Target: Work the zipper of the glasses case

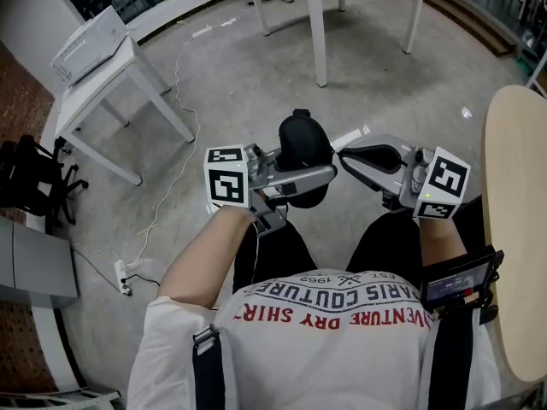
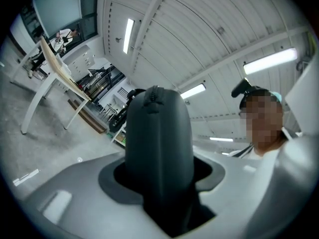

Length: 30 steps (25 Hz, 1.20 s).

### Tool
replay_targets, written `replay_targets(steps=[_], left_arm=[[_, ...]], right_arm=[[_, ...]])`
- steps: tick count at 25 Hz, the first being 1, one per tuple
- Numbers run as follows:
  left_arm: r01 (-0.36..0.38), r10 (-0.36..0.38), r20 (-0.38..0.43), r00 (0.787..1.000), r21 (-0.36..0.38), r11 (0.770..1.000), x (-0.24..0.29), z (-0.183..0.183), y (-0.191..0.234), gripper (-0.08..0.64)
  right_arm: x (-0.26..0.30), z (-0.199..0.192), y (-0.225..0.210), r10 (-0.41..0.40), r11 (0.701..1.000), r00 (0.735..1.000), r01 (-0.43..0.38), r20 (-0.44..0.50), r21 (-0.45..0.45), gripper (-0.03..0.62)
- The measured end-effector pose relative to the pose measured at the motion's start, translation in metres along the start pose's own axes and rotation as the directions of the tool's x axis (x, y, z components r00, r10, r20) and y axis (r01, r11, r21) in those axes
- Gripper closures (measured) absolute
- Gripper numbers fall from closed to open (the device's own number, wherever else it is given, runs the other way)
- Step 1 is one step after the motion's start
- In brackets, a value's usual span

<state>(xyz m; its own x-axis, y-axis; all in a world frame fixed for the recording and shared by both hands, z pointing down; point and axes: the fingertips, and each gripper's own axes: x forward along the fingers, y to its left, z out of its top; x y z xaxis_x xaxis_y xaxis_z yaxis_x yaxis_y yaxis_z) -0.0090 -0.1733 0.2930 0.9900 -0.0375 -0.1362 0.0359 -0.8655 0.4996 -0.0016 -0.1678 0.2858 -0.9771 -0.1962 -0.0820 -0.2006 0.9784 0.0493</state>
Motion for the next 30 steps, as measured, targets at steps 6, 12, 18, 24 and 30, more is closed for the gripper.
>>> replay_targets(steps=[6, 12, 18, 24, 30], left_arm=[[-0.002, 0.006, 0.099, 0.995, -0.044, 0.999, -0.003, 0.016, 0.002, 0.313], [-0.030, 0.041, 0.189, 0.981, -0.059, 0.998, -0.005, 0.029, 0.006, 0.313], [-0.037, 0.054, 0.242, 0.969, -0.073, 0.997, -0.007, 0.035, 0.007, 0.313], [-0.044, 0.071, 0.294, 0.953, -0.098, 0.994, -0.012, 0.041, 0.012, 0.313], [-0.050, 0.085, 0.312, 0.946, -0.119, 0.992, -0.013, 0.041, 0.014, 0.313]], right_arm=[[0.002, 0.000, 0.000, 0.006, 1.000, 1.000, -0.006, -0.003, 0.006, 0.577], [0.002, -0.003, 0.000, 0.002, 1.000, 1.000, -0.002, -0.001, 0.009, 0.577], [0.001, -0.002, 0.000, 0.002, 1.000, 1.000, -0.002, 0.000, 0.011, 0.578], [0.002, -0.004, -0.001, -0.003, 1.000, 1.000, 0.003, 0.000, 0.013, 0.594], [0.002, -0.005, -0.001, -0.007, 1.000, 1.000, 0.007, 0.000, 0.008, 0.594]])
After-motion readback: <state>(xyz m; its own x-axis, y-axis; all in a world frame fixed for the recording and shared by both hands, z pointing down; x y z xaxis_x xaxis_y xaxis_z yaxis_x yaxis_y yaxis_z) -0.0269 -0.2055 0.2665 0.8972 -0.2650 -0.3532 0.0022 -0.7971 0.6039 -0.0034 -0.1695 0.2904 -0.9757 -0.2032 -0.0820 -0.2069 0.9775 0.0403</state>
